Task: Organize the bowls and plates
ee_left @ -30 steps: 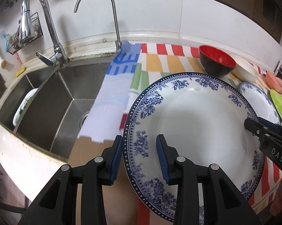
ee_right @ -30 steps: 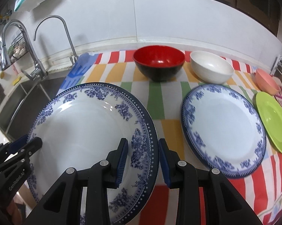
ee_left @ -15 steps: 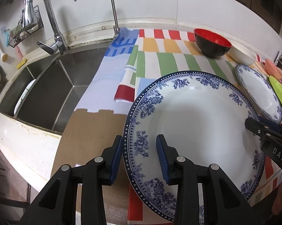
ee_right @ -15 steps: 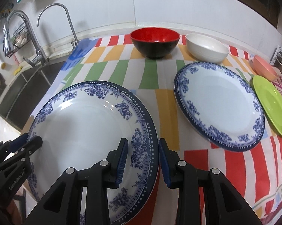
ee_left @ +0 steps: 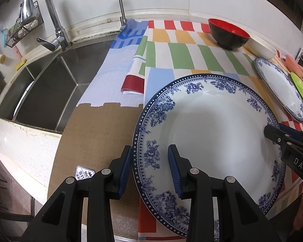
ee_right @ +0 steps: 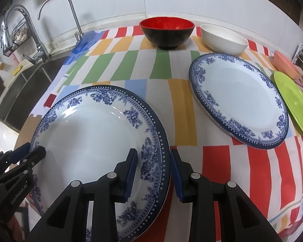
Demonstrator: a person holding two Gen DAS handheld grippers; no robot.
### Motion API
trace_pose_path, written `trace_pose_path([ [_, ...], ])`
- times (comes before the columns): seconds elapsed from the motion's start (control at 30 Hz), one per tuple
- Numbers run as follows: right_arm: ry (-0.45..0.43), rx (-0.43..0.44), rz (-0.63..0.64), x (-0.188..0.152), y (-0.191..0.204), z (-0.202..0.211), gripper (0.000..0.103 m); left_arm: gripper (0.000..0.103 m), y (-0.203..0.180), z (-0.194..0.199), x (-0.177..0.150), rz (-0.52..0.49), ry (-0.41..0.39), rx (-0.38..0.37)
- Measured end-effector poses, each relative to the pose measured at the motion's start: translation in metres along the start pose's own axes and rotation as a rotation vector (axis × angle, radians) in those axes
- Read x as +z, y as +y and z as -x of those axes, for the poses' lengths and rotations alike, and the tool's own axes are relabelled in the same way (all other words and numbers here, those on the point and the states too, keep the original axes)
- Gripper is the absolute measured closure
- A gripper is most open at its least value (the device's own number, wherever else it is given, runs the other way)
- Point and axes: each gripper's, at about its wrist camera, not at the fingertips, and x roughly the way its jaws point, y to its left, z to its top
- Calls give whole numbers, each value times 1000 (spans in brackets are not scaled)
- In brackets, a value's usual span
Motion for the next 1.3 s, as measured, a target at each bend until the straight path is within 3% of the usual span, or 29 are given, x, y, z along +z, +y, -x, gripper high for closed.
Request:
trace_pose_path([
  [0.27, -3, -3, 1, -2, 0, -1, 68, 65, 0, 0, 0, -13, -10, -2],
  [0.37, 4, 3, -6, 0, 0, -1, 65, 52, 0, 5, 3, -21, -38, 10],
  [0.43, -8, -6, -6, 0, -1, 1, 54, 41, 0, 10, 6, -22, -60, 13],
  [0.6, -71, -40, -3, 6, -1, 18, 53, 25, -1, 22, 25, -60, -95, -6],
  [0.7, -112, -52, -31, 11, -5, 30, 44, 15, -7, 31, 38, -89, -134, -27],
  [0.83, -164, -88, -73, 18, -12, 46, 40, 5, -14, 42, 57, -130, -183, -62],
  [1.03, -225, -174, -165, 28, -26, 65, 32, 1, -32, 49, 86, -227, -262, -138],
  [1.3, -293, -318, -306, 30, -58, 80, 31, 0, -70, 52, 112, -349, -327, -214],
])
